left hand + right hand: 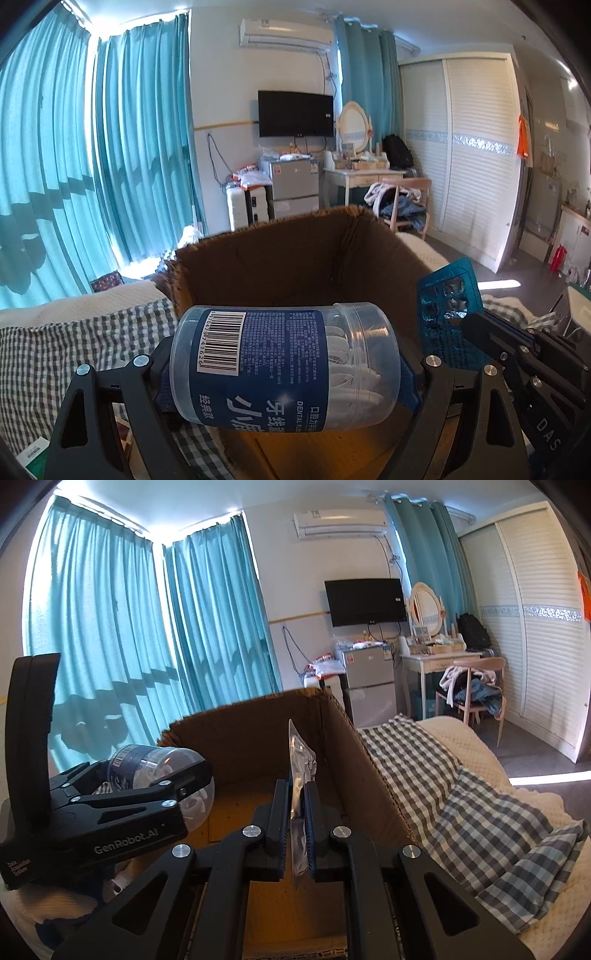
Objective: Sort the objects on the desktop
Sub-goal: 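Open both tools to drop the canister and blister pack into the box, then move both tools back over the items on the bed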
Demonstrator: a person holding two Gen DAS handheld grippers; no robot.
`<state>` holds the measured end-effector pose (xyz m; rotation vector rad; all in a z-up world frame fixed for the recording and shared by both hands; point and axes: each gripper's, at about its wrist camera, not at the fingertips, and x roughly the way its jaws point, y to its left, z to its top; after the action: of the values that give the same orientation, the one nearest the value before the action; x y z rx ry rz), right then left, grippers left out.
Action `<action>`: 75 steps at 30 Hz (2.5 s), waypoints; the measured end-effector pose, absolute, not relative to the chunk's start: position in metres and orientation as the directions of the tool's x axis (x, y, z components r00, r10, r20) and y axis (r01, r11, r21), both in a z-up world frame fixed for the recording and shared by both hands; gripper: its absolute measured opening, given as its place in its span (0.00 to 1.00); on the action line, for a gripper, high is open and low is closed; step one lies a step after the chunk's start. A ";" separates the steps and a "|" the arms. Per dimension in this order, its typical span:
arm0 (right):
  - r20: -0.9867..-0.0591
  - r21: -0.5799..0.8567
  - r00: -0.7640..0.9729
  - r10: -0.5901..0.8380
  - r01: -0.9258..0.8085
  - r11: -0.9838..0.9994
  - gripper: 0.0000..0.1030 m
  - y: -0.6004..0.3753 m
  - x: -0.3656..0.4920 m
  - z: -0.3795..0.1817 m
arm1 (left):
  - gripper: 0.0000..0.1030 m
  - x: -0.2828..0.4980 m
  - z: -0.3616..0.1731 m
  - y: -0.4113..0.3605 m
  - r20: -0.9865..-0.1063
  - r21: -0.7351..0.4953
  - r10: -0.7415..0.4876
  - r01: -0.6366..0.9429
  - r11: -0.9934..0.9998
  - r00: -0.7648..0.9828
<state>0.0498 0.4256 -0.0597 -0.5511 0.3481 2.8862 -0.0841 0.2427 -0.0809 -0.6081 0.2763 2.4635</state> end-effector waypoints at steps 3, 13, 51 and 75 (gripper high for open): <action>-0.415 0.183 -0.900 0.136 -0.229 -0.956 0.07 0.426 0.039 -0.070 | 0.87 -0.093 -0.093 0.250 -0.511 0.057 0.486 -0.593 -0.803 -0.708; -0.486 0.149 -0.859 0.163 -0.265 -0.953 0.08 0.429 0.021 -0.087 | 0.88 -0.105 -0.097 0.254 -0.565 0.023 0.479 -0.593 -0.805 -0.672; -0.209 0.037 -0.945 0.250 -0.264 -0.964 0.30 0.376 0.115 0.023 | 1.00 -0.005 0.026 0.130 -0.345 -0.002 0.415 -0.441 -0.897 -0.842; -0.095 -0.003 -0.981 0.167 -0.167 -0.986 0.84 0.303 0.134 0.050 | 1.00 0.017 0.044 0.017 -0.268 0.047 0.199 -0.220 -0.974 -0.942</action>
<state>0.1342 0.3034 0.0501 -0.1420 0.0071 2.9702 0.0170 0.0167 0.0440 -0.3890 0.1126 2.9004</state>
